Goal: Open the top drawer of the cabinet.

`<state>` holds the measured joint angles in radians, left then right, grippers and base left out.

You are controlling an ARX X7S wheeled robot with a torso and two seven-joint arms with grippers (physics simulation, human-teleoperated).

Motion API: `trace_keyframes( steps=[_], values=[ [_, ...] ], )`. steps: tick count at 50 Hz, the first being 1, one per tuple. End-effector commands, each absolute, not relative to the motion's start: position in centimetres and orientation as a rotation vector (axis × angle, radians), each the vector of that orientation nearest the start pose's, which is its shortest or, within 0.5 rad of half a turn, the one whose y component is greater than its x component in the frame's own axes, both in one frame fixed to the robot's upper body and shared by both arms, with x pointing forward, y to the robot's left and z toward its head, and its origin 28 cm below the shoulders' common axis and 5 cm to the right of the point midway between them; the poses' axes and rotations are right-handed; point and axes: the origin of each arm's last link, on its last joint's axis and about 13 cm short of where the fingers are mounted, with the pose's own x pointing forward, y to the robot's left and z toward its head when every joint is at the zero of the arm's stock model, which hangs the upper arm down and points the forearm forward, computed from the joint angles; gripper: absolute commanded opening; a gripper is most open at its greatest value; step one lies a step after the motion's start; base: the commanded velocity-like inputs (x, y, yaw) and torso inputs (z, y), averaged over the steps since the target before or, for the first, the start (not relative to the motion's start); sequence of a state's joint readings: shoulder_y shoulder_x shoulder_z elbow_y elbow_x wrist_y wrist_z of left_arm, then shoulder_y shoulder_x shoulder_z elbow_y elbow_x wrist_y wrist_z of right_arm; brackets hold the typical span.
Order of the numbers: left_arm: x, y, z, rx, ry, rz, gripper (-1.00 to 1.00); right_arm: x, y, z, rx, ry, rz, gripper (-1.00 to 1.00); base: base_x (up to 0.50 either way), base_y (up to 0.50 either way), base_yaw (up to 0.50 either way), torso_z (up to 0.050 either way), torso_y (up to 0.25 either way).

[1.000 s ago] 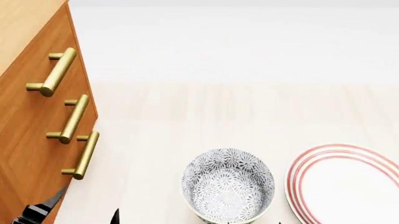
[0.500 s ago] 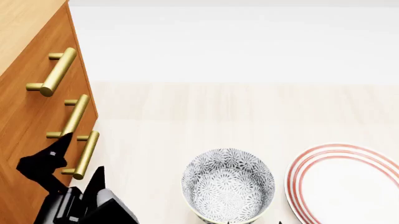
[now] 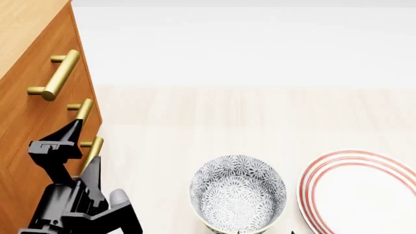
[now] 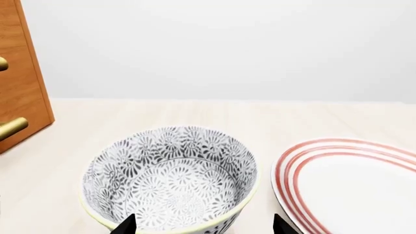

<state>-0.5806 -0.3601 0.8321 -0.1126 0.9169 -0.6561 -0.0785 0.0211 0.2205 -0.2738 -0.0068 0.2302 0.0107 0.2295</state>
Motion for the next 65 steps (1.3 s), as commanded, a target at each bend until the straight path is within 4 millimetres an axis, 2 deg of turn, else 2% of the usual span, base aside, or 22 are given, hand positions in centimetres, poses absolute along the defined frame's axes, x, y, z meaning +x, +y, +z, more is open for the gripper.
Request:
trace_keyframes(
  steps=[1,30,50,65],
  values=[
    [30.3,21.4,11.1,1.568,-0.143,0.049,1.0,20.8,-9.4,1.2,0.008,0.035,0.04,1.0,0.0,0.0,0.0,0.0,0.0],
    [30.3,22.0,15.3,1.59,-0.207,0.114,1.0,20.7,-9.3,1.1,0.007,0.039,0.049,1.0,0.0,0.0,0.0,0.0,0.0],
    [30.8,22.2,16.9,1.563,-0.206,0.141,1.0,20.7,-9.3,1.1,0.01,0.039,0.054,1.0,0.0,0.0,0.0,0.0,0.0],
    [31.1,23.1,17.0,1.562,-0.169,0.168,1.0,20.7,-9.4,1.1,0.012,0.041,0.049,1.0,0.0,0.0,0.0,0.0,0.0]
  ],
)
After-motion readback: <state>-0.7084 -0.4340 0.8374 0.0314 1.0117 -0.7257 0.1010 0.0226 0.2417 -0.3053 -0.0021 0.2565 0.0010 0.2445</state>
